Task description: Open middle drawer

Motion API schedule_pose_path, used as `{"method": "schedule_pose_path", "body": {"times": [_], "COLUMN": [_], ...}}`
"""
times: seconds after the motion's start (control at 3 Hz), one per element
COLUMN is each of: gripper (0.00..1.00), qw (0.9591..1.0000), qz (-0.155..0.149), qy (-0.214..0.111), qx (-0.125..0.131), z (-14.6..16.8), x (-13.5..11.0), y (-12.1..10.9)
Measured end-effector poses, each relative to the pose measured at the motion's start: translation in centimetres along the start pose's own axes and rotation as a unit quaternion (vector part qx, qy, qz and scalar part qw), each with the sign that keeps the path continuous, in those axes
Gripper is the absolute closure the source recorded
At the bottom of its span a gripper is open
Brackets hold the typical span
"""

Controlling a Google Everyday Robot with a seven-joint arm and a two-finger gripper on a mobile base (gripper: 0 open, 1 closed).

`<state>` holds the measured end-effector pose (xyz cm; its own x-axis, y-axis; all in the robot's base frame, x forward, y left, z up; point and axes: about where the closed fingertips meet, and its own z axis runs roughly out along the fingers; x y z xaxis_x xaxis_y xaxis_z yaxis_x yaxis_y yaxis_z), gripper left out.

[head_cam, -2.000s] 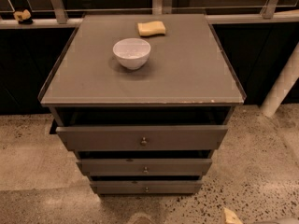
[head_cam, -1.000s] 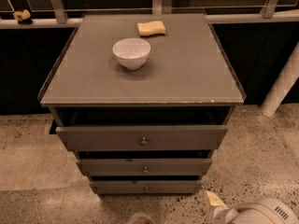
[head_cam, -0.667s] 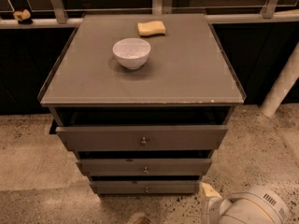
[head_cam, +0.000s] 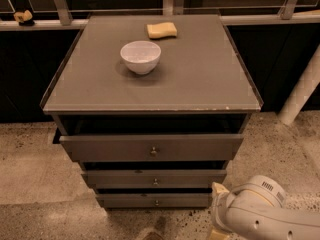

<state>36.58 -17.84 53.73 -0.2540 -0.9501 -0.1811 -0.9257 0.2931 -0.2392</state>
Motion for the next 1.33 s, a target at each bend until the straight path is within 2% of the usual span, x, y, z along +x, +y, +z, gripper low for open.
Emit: {"method": "schedule_pose_path", "body": {"times": [0.33,0.67,1.0,1.33], "gripper": [0.0,0.0,0.0,0.0], "qw": [0.999,0.999,0.999,0.999], "qz": [0.039,0.039,0.034,0.006], "qy": [0.001,0.001,0.0,-0.009], "qx": [-0.02,-0.02,-0.028,-0.044], "z": [2.8,2.8,4.7,8.4], "x": [0.5,0.5,0.5,-0.7], "y": [-1.5,-1.5,-1.4,-1.0]}}
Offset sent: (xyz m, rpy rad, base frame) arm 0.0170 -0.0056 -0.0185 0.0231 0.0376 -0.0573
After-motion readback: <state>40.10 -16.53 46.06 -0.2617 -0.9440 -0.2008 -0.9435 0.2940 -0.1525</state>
